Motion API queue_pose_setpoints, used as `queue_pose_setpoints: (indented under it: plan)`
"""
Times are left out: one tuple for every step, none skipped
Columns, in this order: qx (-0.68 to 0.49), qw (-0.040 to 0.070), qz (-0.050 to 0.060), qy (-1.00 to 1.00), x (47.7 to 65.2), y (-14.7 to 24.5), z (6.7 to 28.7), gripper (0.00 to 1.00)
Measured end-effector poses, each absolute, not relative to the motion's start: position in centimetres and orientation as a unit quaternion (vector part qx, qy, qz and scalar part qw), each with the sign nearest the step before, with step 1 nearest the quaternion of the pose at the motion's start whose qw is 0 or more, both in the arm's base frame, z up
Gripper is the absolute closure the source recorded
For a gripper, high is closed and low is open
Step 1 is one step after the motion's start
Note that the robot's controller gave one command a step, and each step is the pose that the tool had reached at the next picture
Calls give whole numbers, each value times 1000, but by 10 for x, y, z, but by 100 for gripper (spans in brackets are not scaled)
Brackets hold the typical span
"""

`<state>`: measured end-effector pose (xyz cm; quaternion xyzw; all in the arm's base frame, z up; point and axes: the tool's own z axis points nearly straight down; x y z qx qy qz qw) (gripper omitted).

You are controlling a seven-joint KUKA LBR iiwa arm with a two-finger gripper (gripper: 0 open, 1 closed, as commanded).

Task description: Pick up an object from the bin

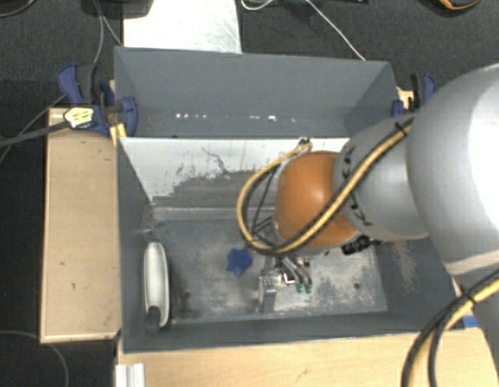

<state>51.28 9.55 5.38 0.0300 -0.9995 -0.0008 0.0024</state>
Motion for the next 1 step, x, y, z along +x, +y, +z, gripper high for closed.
queue_pose_setpoints:
  plan:
    - [85, -2, -1, -996, 567, 100, 71, 100]
